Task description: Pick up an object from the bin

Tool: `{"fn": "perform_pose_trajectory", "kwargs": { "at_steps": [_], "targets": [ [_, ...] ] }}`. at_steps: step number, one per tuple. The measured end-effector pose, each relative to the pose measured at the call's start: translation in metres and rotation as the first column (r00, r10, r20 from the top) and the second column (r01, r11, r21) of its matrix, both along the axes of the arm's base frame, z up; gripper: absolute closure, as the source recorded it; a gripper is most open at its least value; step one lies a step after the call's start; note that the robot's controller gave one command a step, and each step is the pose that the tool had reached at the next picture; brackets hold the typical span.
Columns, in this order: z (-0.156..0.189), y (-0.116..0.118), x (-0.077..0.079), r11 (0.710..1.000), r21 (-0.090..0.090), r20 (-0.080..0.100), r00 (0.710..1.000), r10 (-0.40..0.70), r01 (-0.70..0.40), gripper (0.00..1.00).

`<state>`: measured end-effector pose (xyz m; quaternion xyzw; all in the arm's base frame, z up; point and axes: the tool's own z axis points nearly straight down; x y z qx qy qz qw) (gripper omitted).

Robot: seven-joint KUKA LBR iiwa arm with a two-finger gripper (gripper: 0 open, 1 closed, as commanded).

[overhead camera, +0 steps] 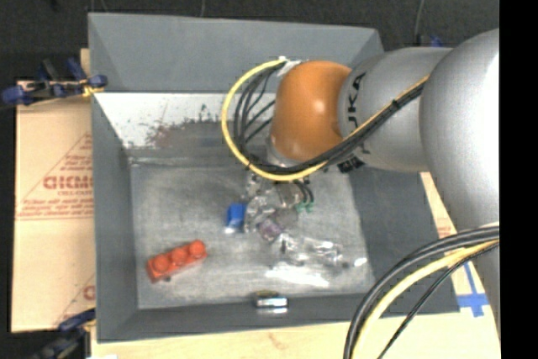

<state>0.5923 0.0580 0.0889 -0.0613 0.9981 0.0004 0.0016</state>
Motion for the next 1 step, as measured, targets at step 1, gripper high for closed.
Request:
{"fn": "perform_pose_trajectory", "kwargs": {
  "at_steps": [1],
  "targets": [
    [0.0248, 0.0287, 0.0128, 0.968, -0.001, 0.004, 0.968, 0.250, -0.250, 1.00]
  ]
}}
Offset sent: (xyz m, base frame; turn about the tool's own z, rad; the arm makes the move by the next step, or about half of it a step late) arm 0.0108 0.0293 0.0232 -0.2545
